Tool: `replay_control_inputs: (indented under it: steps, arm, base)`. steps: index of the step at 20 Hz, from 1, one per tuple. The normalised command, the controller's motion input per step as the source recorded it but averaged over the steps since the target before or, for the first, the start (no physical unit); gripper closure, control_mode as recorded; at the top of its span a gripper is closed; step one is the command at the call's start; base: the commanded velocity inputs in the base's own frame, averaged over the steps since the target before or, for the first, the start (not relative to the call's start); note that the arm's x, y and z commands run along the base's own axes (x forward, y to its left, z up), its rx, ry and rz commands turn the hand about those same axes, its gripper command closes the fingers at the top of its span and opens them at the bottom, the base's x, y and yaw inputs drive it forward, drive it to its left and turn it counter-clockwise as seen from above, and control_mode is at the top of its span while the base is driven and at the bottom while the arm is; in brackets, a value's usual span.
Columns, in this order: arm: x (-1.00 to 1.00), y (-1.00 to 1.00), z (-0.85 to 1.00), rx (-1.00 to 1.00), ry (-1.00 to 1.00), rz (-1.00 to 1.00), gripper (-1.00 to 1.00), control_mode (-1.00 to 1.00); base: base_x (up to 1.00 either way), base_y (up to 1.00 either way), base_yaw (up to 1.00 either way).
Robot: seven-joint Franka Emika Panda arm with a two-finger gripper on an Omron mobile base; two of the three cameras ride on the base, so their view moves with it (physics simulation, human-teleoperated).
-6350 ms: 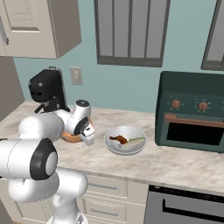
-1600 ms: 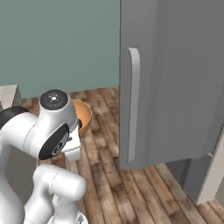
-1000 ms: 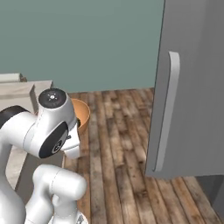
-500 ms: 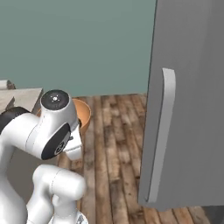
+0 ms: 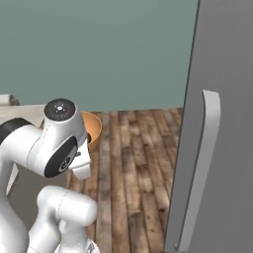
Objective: Place the bowl with the squash and avocado on the second highest shelf of the fridge. Place the bowl with the chicken drumstick and fish on the top shelf of the fridge.
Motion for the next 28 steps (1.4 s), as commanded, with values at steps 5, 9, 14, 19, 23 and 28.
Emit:
replay_control_inputs:
  steps: [5,9,14,19,23,28]
  arm:
    - [0.00,0.00,0.00,0.00,0.00,0.00,1.00,1.00]
    - [0.00,0.00,0.00,0.00,0.00,0.00,1.00,1.00]
    - [0.00,0.00,0.00,0.00,0.00,0.00,1.00,1.00]
    - [0.00,0.00,0.00,0.00,0.00,0.00,1.00,1.00]
    - [0.00,0.00,0.00,0.00,0.00,0.00,1.00,1.00]
    - [0.00,0.00,0.00,0.00,0.00,0.00,1.00,1.00]
  base:
    - [1.00,-0.11,0.00]
    - [1.00,0.19,0.01]
    - [1.00,0.28,0.00]
    - [1.00,0.01,0.00]
    - [1.00,0.00,-0.06]
    - [1.00,-0.02,-0.24]
